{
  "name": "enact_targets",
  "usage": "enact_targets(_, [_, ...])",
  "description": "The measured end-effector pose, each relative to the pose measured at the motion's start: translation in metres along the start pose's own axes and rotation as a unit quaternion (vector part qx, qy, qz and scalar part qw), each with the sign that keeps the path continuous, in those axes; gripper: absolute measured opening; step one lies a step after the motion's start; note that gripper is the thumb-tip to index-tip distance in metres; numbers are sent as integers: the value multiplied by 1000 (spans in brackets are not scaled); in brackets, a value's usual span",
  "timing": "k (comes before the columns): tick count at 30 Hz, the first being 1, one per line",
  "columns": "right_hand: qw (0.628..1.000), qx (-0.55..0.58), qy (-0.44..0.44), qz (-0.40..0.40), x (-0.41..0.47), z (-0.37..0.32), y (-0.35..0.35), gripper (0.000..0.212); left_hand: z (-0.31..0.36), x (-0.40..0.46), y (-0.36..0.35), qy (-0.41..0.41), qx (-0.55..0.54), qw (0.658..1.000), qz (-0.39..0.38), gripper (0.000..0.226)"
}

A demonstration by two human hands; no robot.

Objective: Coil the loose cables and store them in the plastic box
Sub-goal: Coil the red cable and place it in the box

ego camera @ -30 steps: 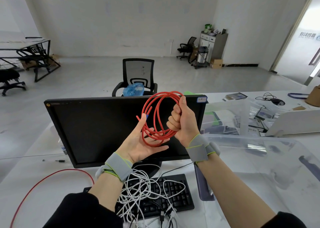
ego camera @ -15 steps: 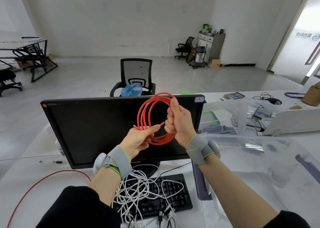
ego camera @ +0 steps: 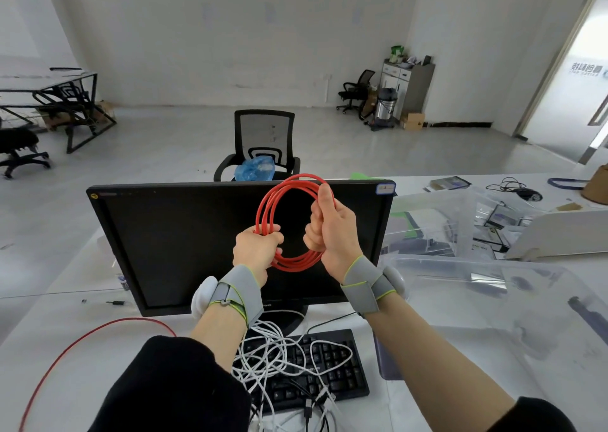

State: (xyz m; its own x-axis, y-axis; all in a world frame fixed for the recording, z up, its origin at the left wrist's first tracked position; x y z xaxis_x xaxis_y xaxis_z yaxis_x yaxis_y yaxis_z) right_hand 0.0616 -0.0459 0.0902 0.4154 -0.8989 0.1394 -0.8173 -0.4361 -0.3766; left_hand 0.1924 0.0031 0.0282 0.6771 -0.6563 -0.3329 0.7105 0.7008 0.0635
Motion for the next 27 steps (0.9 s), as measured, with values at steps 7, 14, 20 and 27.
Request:
enact_targets(7, [998,37,-24,35,10,-3,16,49,9,-14,-10,-5,16,992,-123,18])
enact_targets(14, [992,63,-64,86,17,9,36,50,9,-15,-16,-50,105,978,-175,8])
enact_targets(20, [982,106,-88,127,27,8,59,49,15,-33,-40,-38,4,938,-343,6])
enact_targets(27, [954,225,-150,131,32,9,76,49,28,-41,-45,17,-77,917,-390,46])
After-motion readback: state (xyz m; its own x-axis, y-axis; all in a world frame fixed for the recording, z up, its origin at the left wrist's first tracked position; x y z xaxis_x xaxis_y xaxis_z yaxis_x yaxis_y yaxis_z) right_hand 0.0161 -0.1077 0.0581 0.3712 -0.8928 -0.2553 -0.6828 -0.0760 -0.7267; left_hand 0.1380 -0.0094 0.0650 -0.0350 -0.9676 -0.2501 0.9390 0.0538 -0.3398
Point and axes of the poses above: each hand's wrist, its own x-axis towards the middle knuckle, its own y-axis out of the back of the hand, z = x × y, the point moved 7 cm from there along x, towards the middle knuckle, and after that the axes turned 5 degrees about y, right-handed, at the moved point
